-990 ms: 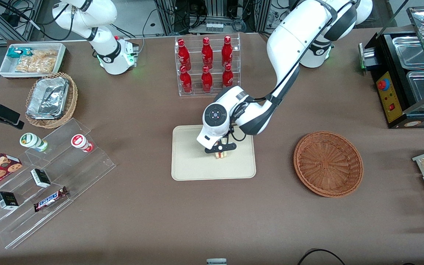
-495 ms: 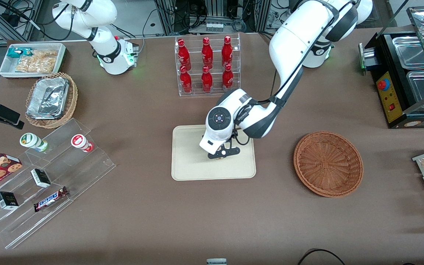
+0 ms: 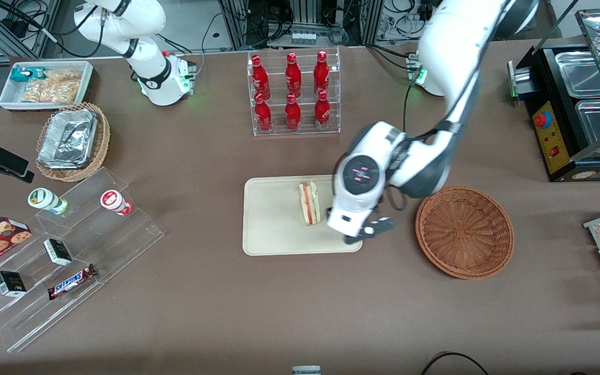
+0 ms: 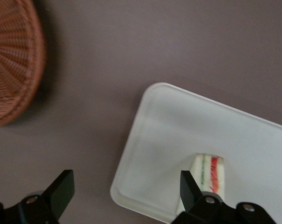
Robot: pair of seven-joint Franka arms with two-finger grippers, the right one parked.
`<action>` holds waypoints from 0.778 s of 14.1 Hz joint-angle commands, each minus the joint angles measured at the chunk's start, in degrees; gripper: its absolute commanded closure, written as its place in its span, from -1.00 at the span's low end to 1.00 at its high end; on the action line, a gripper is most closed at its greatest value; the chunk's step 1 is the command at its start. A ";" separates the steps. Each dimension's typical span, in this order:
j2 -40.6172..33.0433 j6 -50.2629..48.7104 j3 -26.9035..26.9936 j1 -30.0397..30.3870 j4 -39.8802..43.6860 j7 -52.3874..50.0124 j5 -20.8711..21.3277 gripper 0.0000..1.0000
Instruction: Place sandwich from basket to tray
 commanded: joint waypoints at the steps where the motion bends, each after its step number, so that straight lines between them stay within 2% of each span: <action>1: -6.53 -7.15 -0.39 7.07 -3.21 8.48 -0.27 -0.99; 3: -9.35 -11.73 -0.48 12.26 -3.30 16.93 -0.45 -0.99; 6: -12.96 -15.25 -0.39 17.98 -3.39 23.53 -0.37 -0.99; 11: -21.21 -20.89 -1.44 24.05 -6.63 33.12 -0.01 -0.99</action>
